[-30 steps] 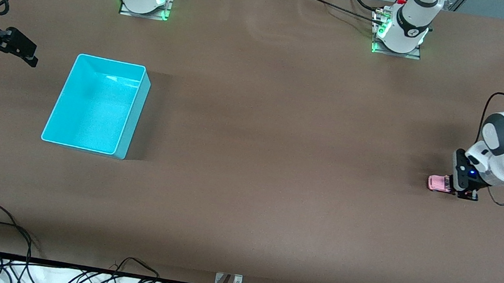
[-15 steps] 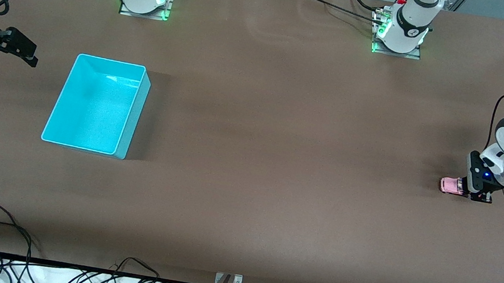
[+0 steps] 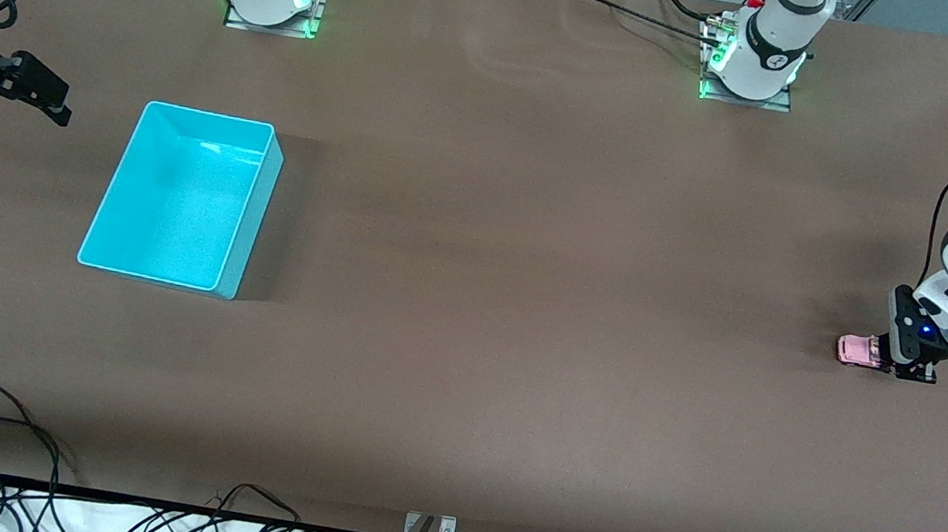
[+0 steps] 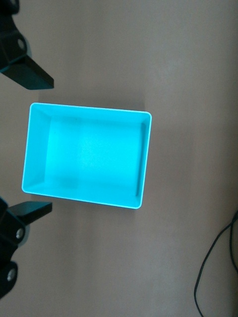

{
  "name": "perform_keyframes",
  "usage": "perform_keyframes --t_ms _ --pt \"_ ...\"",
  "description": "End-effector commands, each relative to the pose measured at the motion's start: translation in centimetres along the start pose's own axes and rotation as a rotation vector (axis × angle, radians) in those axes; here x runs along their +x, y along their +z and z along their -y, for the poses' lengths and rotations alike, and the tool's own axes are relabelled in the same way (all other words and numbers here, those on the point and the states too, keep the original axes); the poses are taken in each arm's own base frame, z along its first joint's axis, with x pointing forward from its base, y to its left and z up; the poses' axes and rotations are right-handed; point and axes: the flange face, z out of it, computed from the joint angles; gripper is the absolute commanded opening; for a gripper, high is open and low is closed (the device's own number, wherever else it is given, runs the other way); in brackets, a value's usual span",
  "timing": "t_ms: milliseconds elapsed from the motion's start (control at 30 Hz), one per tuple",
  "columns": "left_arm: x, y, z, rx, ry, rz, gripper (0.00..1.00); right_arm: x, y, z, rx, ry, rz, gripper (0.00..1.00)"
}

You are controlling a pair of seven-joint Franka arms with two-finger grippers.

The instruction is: Wind and store pink jeep toy

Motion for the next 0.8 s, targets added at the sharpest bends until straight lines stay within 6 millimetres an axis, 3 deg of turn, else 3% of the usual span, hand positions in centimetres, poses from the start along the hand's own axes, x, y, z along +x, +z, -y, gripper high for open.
perform_keyframes --t_ms 0,267,500,767 --pt "-1.1 1.6 0.9 -0.035 -0.001 -0.023 1.0 0.1 -0.3 -0.2 -0.005 -0.01 -0.002 1.0" --pt "-1.5 -4.1 1.9 -0.087 -0.125 -0.036 1.0 0.1 -0.3 -0.1 -0.007 -0.011 0.0 1.0" --pt "-1.1 -9.3 3.9 -0.139 -0.215 -0.048 1.0 0.1 -0.3 -0.2 -0.005 -0.01 -0.002 1.0" --pt "1.1 -14.2 5.3 -0.232 -0.391 -0.061 1.0 0.1 -0.3 -0.2 -0.007 -0.01 -0.002 1.0"
